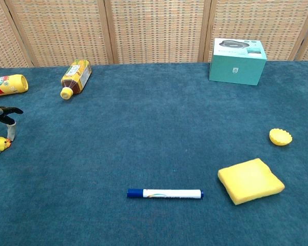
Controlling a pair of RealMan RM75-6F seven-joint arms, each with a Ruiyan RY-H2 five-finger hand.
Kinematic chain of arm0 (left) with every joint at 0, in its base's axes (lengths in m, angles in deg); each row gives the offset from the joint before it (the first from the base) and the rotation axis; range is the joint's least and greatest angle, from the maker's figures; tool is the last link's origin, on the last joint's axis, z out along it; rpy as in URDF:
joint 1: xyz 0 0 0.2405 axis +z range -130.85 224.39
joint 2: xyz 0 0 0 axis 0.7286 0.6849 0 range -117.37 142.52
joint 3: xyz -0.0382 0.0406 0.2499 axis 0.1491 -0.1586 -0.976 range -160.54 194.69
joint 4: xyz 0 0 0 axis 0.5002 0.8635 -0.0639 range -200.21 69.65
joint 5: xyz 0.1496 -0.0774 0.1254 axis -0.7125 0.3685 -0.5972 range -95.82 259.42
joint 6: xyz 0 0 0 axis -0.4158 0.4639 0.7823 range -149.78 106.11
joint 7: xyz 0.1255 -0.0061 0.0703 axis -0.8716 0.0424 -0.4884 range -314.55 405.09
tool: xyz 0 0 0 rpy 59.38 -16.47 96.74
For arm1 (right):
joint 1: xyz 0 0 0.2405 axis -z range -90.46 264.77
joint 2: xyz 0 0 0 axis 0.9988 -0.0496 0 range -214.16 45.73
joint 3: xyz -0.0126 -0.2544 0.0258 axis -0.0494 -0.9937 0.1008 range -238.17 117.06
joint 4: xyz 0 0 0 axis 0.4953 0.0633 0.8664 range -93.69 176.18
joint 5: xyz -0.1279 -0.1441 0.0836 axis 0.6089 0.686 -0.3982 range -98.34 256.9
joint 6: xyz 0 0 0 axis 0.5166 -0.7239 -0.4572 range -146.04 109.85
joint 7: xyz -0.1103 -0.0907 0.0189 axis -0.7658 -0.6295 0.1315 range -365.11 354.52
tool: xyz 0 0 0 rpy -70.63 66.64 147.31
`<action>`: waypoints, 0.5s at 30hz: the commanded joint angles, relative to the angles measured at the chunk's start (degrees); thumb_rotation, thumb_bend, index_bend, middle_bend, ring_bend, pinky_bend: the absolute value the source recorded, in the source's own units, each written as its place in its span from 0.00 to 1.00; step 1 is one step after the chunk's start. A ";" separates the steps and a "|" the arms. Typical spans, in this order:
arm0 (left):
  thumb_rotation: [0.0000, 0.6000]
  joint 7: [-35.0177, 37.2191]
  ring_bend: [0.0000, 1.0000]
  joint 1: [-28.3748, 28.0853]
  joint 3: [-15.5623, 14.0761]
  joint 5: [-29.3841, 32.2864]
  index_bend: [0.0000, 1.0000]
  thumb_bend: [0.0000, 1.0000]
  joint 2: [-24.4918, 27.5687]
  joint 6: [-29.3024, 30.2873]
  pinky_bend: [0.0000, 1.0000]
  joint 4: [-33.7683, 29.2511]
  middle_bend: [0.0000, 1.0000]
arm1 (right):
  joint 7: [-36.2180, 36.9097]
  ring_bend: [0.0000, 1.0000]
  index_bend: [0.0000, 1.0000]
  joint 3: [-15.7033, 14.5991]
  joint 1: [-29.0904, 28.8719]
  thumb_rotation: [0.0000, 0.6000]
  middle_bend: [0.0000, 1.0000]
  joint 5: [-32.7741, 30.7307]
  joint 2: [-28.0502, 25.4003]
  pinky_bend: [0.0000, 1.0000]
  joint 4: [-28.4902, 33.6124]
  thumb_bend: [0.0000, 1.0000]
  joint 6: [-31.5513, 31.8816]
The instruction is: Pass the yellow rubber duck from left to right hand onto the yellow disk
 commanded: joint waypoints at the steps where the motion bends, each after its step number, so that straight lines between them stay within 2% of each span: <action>1: 1.00 0.13 0.00 0.01 0.06 -0.20 0.53 0.37 0.15 0.33 0.00 -0.24 0.00 | 0.14 0.00 0.05 0.05 0.01 1.00 0.00 -0.03 0.01 0.00 -0.06 0.02 0.07; 6: 1.00 0.36 0.00 -0.13 0.62 -0.56 0.53 0.37 1.46 1.40 0.00 -1.88 0.00 | 0.32 0.00 0.05 0.09 -0.07 1.00 0.00 -0.18 0.06 0.00 -0.23 0.02 -0.14; 15: 1.00 -2.17 0.00 -2.43 3.27 0.25 0.53 0.37 5.45 2.61 0.00 -9.44 0.00 | 1.22 0.00 0.05 0.28 -0.17 1.00 0.00 -0.57 -0.14 0.00 -0.56 0.02 -0.42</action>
